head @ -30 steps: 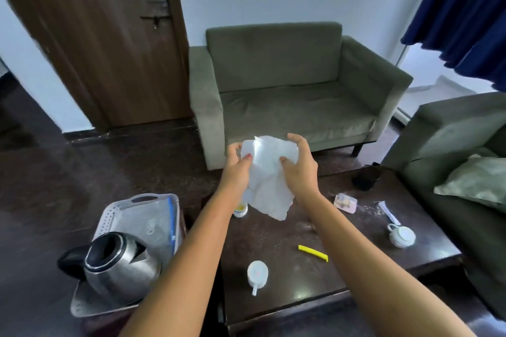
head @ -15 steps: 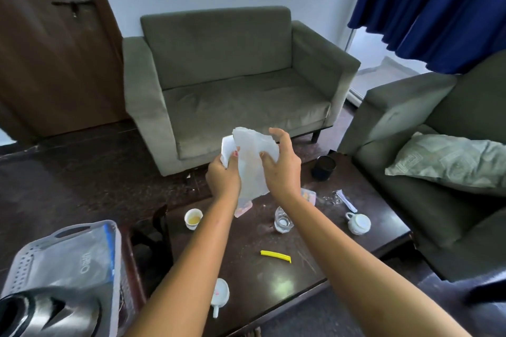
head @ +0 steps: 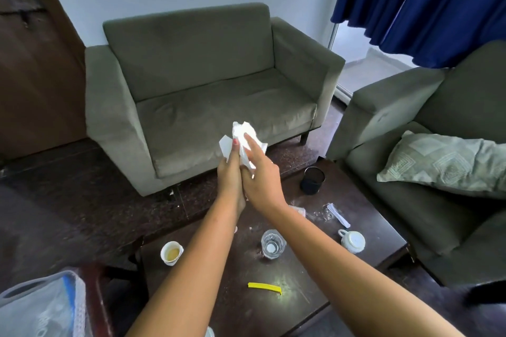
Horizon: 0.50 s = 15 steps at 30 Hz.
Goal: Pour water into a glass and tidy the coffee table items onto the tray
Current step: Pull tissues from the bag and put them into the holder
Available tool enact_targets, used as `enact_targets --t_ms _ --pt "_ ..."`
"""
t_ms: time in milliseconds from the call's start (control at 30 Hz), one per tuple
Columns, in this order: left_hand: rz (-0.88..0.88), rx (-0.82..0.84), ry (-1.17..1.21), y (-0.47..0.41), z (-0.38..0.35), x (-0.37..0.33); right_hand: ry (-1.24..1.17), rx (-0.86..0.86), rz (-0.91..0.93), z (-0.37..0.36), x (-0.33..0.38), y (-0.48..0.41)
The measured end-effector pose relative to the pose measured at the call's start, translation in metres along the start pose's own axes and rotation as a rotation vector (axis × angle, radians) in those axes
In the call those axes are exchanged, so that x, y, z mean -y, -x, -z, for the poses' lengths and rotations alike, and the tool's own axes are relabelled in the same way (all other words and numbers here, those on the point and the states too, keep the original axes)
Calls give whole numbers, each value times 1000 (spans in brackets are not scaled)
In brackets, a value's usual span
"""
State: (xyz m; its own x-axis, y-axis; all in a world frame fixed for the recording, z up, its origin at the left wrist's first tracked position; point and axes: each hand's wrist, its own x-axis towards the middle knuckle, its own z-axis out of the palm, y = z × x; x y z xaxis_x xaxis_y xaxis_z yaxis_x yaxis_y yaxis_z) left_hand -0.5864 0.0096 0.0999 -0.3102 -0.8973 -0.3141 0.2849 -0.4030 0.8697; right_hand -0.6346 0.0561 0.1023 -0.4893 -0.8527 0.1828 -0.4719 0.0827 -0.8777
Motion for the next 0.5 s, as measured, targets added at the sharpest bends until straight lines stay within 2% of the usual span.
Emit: enact_targets --t_ms 133,267,400,500 --pt "77 44 -142 -8 -20 11 102 85 102 13 -26 -14" --pt "114 -73 -18 -9 -49 24 98 210 85 40 -55 -19" --pt "255 -289 46 -19 -81 34 -57 443 66 84 -86 -23" --pt "264 -324 107 -15 -106 45 -254 447 -81 121 -113 -31"
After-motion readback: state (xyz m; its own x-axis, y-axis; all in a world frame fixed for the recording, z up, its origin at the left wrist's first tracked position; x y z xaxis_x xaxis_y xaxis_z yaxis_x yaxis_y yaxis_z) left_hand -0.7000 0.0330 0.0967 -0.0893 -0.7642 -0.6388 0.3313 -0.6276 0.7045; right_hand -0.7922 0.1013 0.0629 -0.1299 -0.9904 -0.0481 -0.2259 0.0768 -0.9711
